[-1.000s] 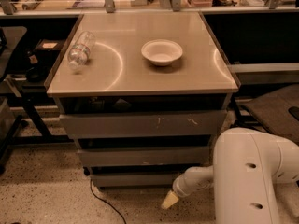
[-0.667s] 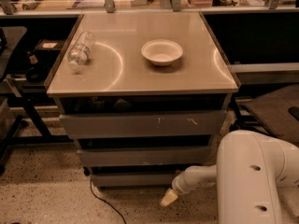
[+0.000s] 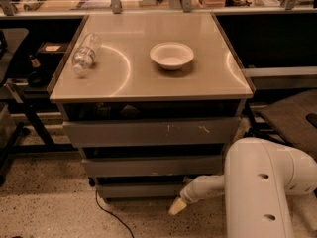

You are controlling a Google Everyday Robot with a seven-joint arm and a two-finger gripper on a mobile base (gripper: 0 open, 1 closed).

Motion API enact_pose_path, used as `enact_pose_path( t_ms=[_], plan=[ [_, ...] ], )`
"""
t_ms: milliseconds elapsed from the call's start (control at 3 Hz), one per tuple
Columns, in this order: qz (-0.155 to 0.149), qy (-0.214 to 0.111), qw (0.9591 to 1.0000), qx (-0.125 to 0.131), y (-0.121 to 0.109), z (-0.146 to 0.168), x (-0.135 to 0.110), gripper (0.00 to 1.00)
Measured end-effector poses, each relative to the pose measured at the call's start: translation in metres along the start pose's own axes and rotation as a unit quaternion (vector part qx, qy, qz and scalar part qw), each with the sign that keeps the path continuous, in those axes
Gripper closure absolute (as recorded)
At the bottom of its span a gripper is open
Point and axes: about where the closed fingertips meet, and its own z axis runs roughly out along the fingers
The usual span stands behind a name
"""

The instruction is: Open bottom drawer

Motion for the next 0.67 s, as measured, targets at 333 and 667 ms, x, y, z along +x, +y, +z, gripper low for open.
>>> enact_pose_path(
  t_ms=[333,667],
  plan=[
    [-0.016,0.010,0.9998,0.005,-0.003,0.012,0.004,0.00],
    [-0.025,0.014,0.9996,0.006,-0.010,0.024,0.005,0.00]
  ],
)
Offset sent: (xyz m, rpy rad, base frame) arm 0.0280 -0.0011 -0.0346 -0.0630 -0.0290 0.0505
